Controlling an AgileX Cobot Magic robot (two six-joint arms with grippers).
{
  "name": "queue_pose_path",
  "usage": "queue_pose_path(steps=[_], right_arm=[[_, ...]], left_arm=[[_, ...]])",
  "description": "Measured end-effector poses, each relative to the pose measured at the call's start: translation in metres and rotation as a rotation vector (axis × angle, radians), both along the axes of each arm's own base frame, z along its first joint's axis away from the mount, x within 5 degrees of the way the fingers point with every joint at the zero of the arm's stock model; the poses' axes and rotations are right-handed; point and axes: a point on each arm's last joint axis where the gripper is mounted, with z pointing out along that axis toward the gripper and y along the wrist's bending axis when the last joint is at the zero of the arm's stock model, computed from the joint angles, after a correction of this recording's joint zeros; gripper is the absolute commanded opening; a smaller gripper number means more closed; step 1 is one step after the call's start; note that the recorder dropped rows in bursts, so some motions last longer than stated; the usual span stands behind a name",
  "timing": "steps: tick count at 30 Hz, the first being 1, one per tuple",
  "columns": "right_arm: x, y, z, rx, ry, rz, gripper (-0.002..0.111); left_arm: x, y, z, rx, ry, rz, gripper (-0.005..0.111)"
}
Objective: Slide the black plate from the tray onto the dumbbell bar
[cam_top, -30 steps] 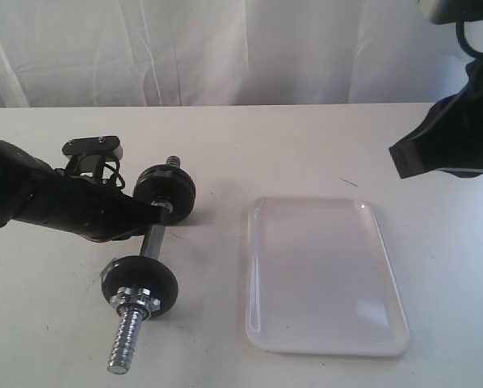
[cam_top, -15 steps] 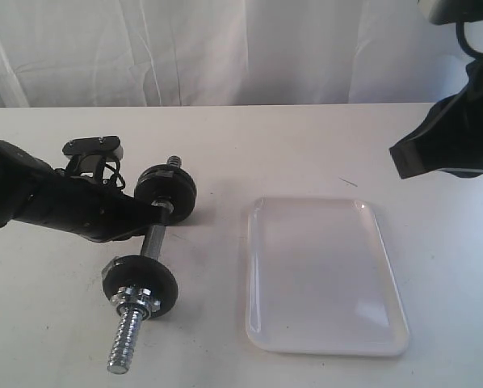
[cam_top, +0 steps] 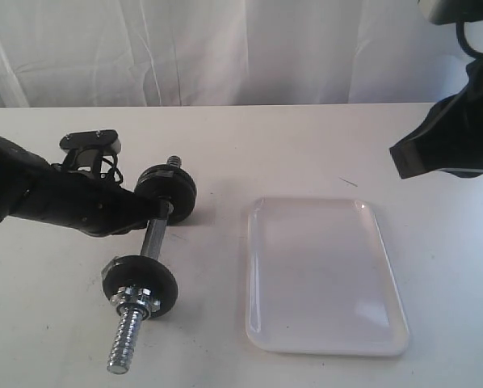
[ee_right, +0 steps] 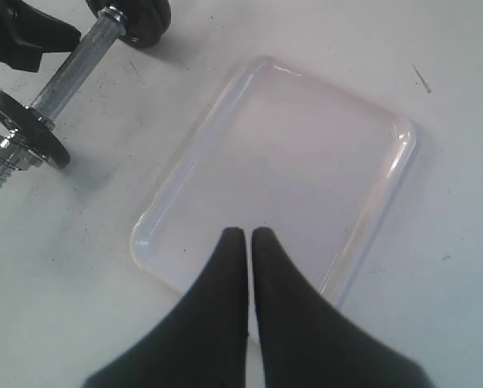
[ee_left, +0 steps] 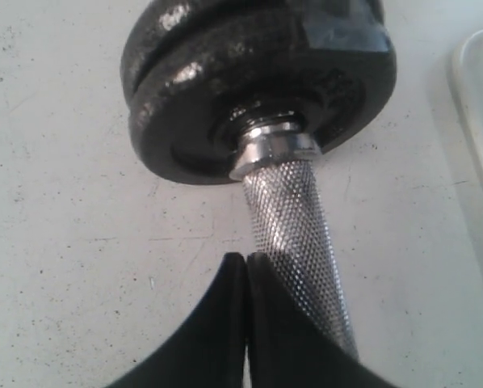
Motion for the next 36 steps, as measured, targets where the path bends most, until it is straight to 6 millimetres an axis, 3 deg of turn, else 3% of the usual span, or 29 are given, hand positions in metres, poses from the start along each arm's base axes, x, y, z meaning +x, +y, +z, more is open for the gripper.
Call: queue_pose_path(steps=[3,10,12,15,21,22,27,32,36], right_arm=[[0.000,0.000,0.000,0.000,0.000,0.000,0.003],[0.000,0.000,0.000,-0.006,-0.002,0.000,0.003],[0.000,-0.001,0.000,-0.011,-0.004,0.000,0.003],[-0.013,-0.006,0.004,0.001,-0.036,-0.005,0.003],[-0.044,-0.018,-0.011,0.035,-0.103,-0.028,0.003],[-0.052,-0.021,-0.019,0.040,-0.116,-0.032,0.003],[-0.071,-0.028,-0.036,0.032,-0.095,-0.028,0.003],[-0.074,-0.029,-0.038,0.025,-0.078,-0.023,0.003],[-0.074,-0.029,-0.038,0.025,-0.077,-0.023,0.003]], left_arm=[[0.001,0.001,0.013,-0.009,-0.046,0.012,0.000],[0.000,0.001,0.017,-0.008,-0.062,-0.001,0.000],[-0.004,0.002,0.032,-0.007,-0.115,-0.034,0.000],[-0.031,0.013,0.070,-0.044,-0.221,-0.058,0.000],[-0.094,0.039,0.091,-0.088,-0.311,-0.085,0.000],[-0.114,0.047,0.100,-0.110,-0.368,-0.087,0.000],[-0.161,0.067,0.128,-0.192,-0.545,-0.102,0.000],[-0.185,0.076,0.145,-0.242,-0.657,-0.116,0.000],[-0.193,0.080,0.151,-0.255,-0.697,-0.118,0.000]])
